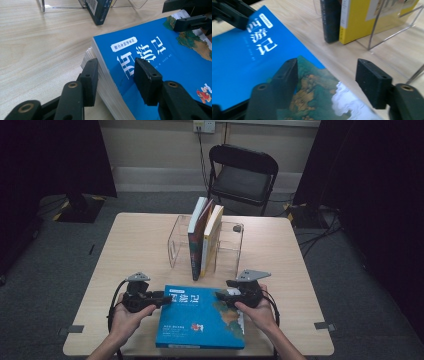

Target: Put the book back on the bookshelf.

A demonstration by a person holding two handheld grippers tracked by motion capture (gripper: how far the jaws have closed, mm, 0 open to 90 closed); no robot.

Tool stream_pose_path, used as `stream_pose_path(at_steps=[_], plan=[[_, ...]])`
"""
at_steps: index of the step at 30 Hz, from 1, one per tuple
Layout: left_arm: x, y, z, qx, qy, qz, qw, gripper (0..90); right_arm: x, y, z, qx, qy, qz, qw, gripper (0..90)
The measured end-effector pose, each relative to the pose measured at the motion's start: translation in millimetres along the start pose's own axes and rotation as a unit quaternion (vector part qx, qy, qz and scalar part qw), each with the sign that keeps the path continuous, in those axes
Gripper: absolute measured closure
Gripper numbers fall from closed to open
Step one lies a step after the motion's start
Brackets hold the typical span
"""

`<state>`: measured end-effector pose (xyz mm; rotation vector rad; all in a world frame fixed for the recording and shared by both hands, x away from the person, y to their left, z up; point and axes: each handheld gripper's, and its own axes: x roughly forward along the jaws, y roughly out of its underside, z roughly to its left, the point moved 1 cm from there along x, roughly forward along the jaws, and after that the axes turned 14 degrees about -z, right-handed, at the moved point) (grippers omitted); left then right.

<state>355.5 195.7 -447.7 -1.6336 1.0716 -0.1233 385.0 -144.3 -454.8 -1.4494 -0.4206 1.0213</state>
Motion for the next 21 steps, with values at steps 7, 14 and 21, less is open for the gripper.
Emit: stream_pose_path(at_steps=[7, 14, 21], plan=[[4.0, -3.5, -1.3, 0.006, -0.007, 0.003, 0.9999, 55.6, -4.7, 2.9, 2.8, 0.003, -0.011, 0.003, 0.9999, 37.9], [19.5, -10.9, -1.9, 0.024, 0.000, -0.006, 0.9997, 57.7, -24.8, 11.0, 9.5, 0.008, -0.024, 0.010, 0.9996, 38.1], [33.8, -18.8, -10.2, 0.051, -0.013, -0.006, 0.9986, 58.9, -41.1, 18.6, 20.9, 0.009, -0.026, 0.011, 0.9996, 38.2]])
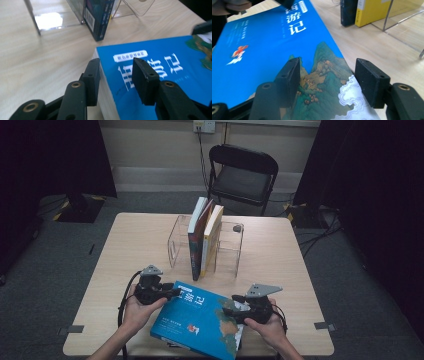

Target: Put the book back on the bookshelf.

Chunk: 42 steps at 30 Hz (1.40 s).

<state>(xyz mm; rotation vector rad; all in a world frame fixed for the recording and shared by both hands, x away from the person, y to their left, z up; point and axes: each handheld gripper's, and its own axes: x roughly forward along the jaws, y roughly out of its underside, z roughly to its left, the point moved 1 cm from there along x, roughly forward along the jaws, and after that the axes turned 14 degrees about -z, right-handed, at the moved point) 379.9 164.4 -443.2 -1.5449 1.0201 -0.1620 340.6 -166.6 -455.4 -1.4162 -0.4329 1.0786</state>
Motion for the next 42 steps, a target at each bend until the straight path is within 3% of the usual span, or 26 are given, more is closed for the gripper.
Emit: stream_pose_path(at_steps=[4, 7, 8, 10, 11, 12, 13, 14, 17, 23, 25, 35, 37, 38, 42], plan=[[6.3, -2.1, 1.9, -0.011, 0.007, -0.006, 0.9999, 59.0, -7.1, 2.9, 6.2, -0.002, -0.002, 0.003, 1.0000, 38.2], [4.8, -1.9, 2.9, -0.014, 0.012, -0.005, 0.9998, 58.8, -4.8, -2.7, 4.2, -0.009, -0.004, 0.005, 0.9999, 43.3], [0.1, 0.0, 5.0, -0.028, 0.024, 0.000, 0.9993, 58.2, -3.5, -5.6, 3.0, -0.009, 0.000, 0.000, 1.0000, 39.1], [-3.5, 2.1, 5.4, -0.040, 0.024, 0.000, 0.9989, 56.0, -1.8, -8.9, 2.0, -0.006, 0.003, -0.003, 1.0000, 37.6], [-13.7, 7.4, 3.1, -0.030, 0.021, 0.007, 0.9993, 54.7, 1.7, -15.6, 0.7, -0.009, 0.000, -0.008, 0.9999, 37.8], [-13.7, 7.4, 3.1, -0.030, 0.021, 0.007, 0.9993, 53.9, 1.7, -15.6, 0.7, -0.009, 0.000, -0.008, 0.9999, 37.8], [-26.5, 14.5, -1.8, -0.018, 0.022, 0.011, 0.9995, 51.9, 6.3, -22.7, 0.0, -0.011, 0.001, -0.015, 0.9998, 37.8], [-26.5, 14.5, -1.8, -0.018, 0.022, 0.011, 0.9995, 50.0, 6.3, -22.7, 0.0, -0.011, 0.001, -0.015, 0.9998, 37.8], [-53.2, 25.6, -4.8, -0.019, 0.023, 0.001, 0.9996, 44.6, 20.3, -28.0, 0.4, -0.013, -0.008, -0.008, 0.9999, 38.9], [-72.6, 40.6, -5.8, -0.019, 0.037, 0.001, 0.9991, 36.9, 34.0, -18.5, 0.8, -0.010, -0.011, 0.017, 0.9998, 41.8], [-81.0, 49.9, -8.0, -0.009, 0.049, 0.014, 0.9987, 34.8, 34.1, -16.6, -1.1, 0.007, -0.021, 0.015, 0.9996, 43.5], [-87.7, 59.6, -13.5, -0.003, 0.072, 0.011, 0.9974, 36.6, 33.4, -15.8, -0.9, 0.006, -0.017, 0.013, 0.9998, 43.8], [-87.9, 60.6, -16.6, -0.006, 0.083, 0.017, 0.9964, 36.4, 33.1, -15.7, -1.2, 0.006, -0.015, 0.013, 0.9998, 43.8], [-88.5, 62.8, -19.1, 0.003, 0.090, 0.022, 0.9957, 33.8, 31.7, -15.7, -1.9, 0.000, -0.008, 0.011, 0.9999, 43.8], [-88.6, 65.5, -19.9, 0.009, 0.091, 0.030, 0.9954, 32.8, 30.5, -13.3, -4.7, 0.013, -0.009, 0.005, 0.9999, 43.9]])
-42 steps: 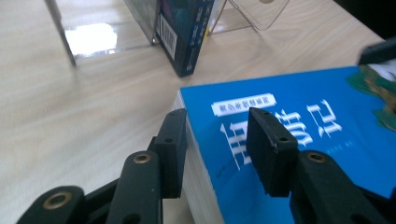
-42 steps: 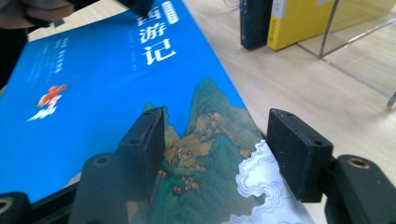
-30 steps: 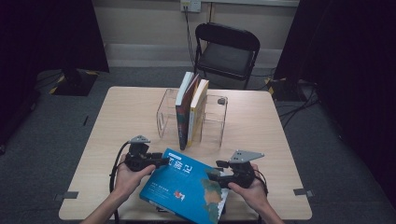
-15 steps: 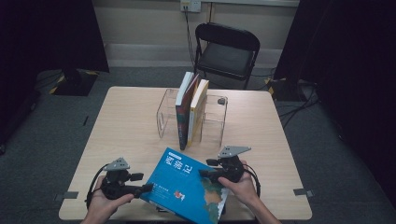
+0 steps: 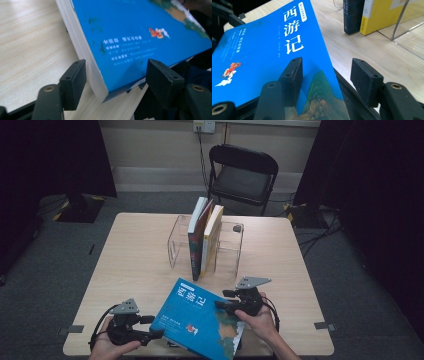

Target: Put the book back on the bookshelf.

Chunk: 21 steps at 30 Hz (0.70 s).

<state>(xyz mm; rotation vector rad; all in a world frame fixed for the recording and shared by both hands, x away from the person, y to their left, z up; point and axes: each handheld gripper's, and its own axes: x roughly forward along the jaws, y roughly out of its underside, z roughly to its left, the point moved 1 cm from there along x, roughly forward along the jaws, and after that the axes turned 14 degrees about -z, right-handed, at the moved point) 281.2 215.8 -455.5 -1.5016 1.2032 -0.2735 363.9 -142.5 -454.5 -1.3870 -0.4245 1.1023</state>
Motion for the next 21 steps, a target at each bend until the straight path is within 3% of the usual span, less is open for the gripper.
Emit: stream_pose_path(at_steps=[2, 14, 15, 21], plan=[[0.3, -0.3, -0.4, 0.000, 0.003, 0.002, 1.0000, 36.8, -0.3, 0.4, -0.2, 0.002, 0.000, -0.001, 1.0000, 43.9], [2.1, -2.2, 0.5, 0.015, 0.009, 0.007, 0.9998, 36.6, -0.7, 0.1, 1.8, -0.001, 0.006, -0.001, 1.0000, 45.6], [2.1, -3.1, -0.7, 0.025, 0.004, 0.007, 0.9996, 37.0, -1.1, 0.4, 1.6, -0.001, 0.007, -0.001, 1.0000, 45.7], [4.7, -6.1, 2.1, 0.029, -0.004, 0.001, 0.9996, 39.6, -5.8, 1.7, 2.3, 0.000, 0.011, -0.003, 0.9999, 49.1]])
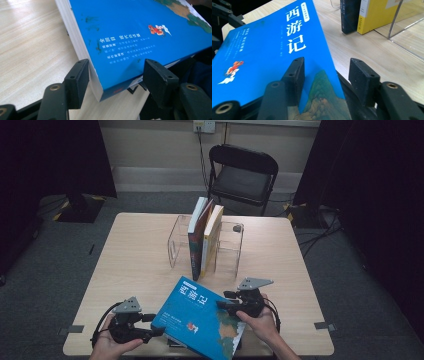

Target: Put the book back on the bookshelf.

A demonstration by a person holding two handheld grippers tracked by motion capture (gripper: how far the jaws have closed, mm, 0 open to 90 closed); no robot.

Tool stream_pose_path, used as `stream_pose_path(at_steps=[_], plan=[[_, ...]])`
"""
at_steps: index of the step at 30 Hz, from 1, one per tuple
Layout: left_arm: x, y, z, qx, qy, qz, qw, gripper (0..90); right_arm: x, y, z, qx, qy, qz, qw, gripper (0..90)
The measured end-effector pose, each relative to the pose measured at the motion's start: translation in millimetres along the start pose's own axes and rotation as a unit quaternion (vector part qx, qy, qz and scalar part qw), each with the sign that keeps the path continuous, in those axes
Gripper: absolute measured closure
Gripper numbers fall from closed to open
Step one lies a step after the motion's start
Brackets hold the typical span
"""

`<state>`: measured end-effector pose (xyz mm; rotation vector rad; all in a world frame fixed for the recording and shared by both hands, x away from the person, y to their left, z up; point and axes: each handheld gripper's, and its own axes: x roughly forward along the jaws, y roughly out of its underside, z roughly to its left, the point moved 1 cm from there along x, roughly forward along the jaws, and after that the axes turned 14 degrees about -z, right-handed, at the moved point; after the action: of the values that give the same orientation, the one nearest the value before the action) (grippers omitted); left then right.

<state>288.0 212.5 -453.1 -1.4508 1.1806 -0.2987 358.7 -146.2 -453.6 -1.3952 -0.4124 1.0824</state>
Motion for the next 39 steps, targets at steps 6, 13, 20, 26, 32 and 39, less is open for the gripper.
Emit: stream_pose_path(at_steps=[6, 13, 20, 26, 32, 39], plan=[[5.2, -4.5, 6.1, -0.008, -0.009, -0.008, 0.9999, 41.8, -6.4, 2.3, 1.1, 0.000, -0.004, 0.003, 1.0000, 50.4], [8.0, -7.3, 8.5, -0.008, -0.015, -0.008, 0.9998, 42.5, -9.8, 4.4, 2.0, 0.001, -0.001, 0.000, 1.0000, 50.2], [12.0, -11.5, 13.1, -0.008, -0.018, -0.006, 0.9998, 42.9, -13.8, 5.6, 4.9, -0.003, 0.013, -0.001, 0.9999, 49.6], [16.6, -15.0, 16.2, -0.011, -0.027, -0.011, 0.9995, 43.4, -20.0, 7.6, 7.2, -0.006, 0.021, -0.001, 0.9998, 49.1], [19.3, -18.3, 17.5, -0.010, -0.035, -0.008, 0.9993, 43.7, -25.3, 9.4, 9.6, -0.007, 0.024, 0.002, 0.9997, 48.7], [27.0, -25.4, 22.8, -0.011, -0.044, -0.008, 0.9990, 44.4, -34.0, 13.7, 12.0, 0.001, 0.025, 0.002, 0.9997, 48.1]])
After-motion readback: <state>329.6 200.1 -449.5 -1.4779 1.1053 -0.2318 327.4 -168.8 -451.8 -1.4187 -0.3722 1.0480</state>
